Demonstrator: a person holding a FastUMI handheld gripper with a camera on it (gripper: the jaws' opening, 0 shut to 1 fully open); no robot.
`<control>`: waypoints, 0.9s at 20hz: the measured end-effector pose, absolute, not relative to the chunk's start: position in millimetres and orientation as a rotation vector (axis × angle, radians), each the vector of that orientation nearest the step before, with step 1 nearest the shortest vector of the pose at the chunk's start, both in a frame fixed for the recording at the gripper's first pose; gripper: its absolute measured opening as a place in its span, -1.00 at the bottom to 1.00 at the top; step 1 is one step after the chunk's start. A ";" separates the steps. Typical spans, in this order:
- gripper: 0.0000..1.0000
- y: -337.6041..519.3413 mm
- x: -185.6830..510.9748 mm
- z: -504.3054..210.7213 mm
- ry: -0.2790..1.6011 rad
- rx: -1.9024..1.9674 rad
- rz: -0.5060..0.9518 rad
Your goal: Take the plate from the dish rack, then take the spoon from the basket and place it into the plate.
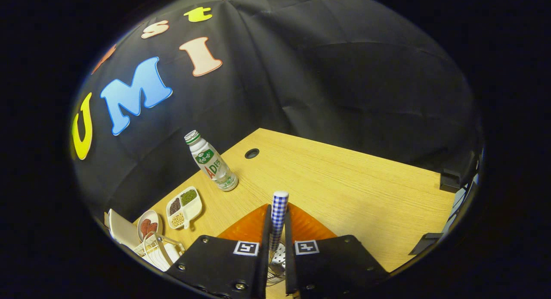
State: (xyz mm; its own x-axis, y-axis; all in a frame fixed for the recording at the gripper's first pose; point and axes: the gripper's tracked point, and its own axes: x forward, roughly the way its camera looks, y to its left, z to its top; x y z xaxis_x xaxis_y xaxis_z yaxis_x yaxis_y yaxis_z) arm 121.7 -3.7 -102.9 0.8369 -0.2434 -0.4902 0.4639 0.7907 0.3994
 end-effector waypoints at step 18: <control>-0.85 53.4 68.0 39.9 0.215 0.315 -0.288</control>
